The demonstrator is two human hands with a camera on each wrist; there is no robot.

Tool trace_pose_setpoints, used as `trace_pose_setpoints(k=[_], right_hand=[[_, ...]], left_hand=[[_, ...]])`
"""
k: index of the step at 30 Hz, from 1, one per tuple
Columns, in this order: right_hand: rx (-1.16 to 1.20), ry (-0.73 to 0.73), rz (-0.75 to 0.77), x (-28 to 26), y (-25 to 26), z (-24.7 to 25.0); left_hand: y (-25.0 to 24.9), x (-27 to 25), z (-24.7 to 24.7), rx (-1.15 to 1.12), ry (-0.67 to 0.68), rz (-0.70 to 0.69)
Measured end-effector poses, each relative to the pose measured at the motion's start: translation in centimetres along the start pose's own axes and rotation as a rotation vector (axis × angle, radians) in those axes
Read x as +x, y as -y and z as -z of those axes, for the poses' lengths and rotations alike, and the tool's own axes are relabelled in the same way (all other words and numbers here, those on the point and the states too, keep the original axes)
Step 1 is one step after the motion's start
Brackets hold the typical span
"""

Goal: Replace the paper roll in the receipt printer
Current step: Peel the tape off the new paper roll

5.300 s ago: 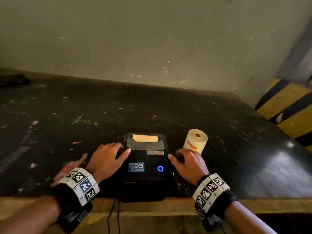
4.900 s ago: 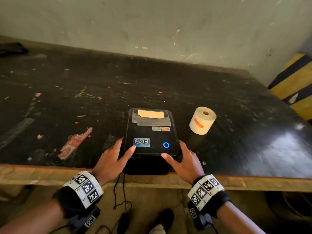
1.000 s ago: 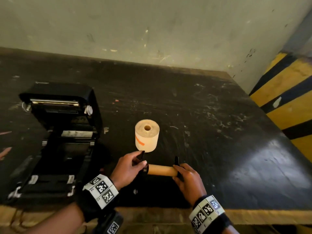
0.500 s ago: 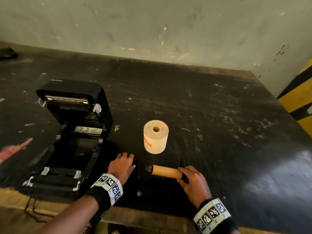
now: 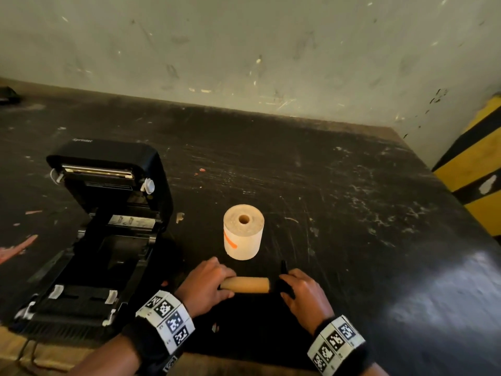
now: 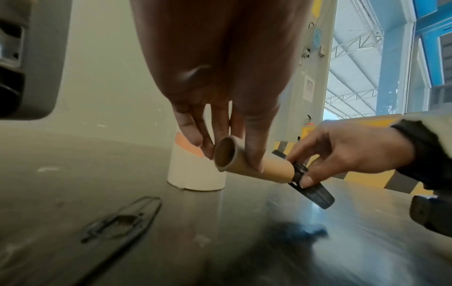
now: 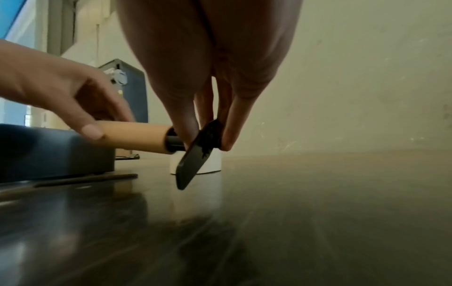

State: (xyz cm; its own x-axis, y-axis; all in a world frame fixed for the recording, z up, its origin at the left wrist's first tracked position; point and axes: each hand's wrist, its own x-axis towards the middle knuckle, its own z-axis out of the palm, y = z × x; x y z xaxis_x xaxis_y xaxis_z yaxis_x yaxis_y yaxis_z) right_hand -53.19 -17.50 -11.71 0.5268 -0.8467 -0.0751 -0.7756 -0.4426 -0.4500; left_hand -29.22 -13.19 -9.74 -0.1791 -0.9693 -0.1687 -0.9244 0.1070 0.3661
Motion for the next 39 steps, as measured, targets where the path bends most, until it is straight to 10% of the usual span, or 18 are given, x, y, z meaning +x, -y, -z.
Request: trace_pose_setpoints(k=[9, 23, 32, 39], right_hand=[[-0.058, 0.061, -0.102, 0.4, -2.8, 2.2], [-0.012, 0.287, -0.044, 0.9, 1.6, 0.3], [-0.040, -0.078, 0.151, 6.5, 4.7, 5.5], [-0.361, -0.018, 0.317, 11.9, 6.3, 3.5]], left_hand=[[2.3, -0.7, 1.7, 0.180, -0.131, 0.195], [1.2, 0.3, -1.5, 0.018, 0.107, 0.226], [2.5, 4.4, 1.0, -0.492, -0.177, 0.391], [2.9, 5.6, 0.6, -0.645, -0.248, 0.200]])
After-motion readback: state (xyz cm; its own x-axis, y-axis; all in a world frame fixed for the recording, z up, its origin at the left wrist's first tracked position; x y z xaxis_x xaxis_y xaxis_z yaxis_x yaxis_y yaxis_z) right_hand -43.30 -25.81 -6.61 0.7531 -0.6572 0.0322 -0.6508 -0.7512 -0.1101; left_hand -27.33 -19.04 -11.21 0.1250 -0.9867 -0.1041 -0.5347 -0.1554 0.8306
